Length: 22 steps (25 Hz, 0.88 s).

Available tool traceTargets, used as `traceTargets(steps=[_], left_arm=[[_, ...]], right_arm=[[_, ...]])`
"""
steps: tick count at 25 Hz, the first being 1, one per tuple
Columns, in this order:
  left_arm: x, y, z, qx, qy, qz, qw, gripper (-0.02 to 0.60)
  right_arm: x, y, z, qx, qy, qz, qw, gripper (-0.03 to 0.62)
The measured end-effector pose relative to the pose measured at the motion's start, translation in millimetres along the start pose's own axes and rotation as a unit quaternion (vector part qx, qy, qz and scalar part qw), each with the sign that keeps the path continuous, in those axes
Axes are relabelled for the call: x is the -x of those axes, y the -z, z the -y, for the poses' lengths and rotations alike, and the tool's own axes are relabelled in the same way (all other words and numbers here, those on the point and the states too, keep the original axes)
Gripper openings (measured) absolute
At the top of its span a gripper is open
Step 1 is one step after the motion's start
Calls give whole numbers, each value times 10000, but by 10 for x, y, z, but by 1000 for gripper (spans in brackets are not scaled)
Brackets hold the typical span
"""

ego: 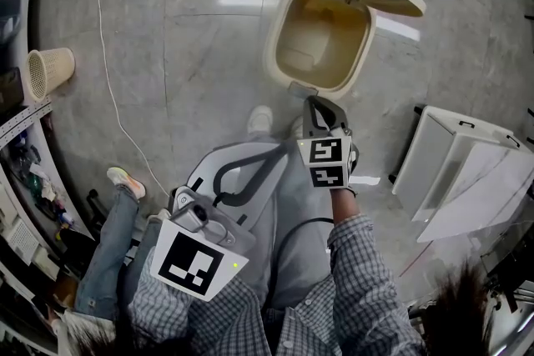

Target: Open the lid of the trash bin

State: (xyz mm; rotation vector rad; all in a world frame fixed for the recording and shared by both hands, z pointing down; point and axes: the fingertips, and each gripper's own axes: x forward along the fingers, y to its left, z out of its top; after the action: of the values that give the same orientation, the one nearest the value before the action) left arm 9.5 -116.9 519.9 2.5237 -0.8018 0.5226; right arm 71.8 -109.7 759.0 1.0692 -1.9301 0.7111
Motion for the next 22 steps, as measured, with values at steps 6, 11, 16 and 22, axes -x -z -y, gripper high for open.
traceTargets(steps=[6, 11, 16, 22], left_arm=[[24, -165, 29, -184, -4, 100, 9998, 5], [86, -357, 96, -350, 65, 130, 9993, 5], [144, -496, 221, -503, 176, 148, 9985, 5], [258, -714, 306, -653, 149, 194, 9976, 5]], right_arm=[[203, -179, 85, -138, 92, 260, 9995, 18], [458, -284, 54, -86, 72, 391, 9992, 18], [712, -395, 68, -25, 88, 547, 9985, 18], [1076, -638, 82, -27, 100, 828, 9965, 18]])
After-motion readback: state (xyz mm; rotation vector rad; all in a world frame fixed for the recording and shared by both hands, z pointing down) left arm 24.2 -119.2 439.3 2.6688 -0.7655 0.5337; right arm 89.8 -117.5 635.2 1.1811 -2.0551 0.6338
